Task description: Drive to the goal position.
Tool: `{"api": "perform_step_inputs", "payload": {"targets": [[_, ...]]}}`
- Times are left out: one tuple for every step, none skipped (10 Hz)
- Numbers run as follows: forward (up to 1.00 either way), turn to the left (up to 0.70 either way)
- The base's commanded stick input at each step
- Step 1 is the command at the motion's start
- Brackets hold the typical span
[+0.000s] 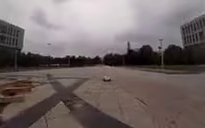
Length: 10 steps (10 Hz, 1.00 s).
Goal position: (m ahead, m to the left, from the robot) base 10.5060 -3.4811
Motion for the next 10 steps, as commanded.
{"api": "perform_step_inputs", "payload": {"targets": [[1.0,0.0],[1.0,0.0],[1.0,0.0],[1.0,0.0],[1.0,0.0],[1.0,0.0],[1.0,0.0],[1.0,0.0],[1.0,0.0],[1.0,0.0]]}}
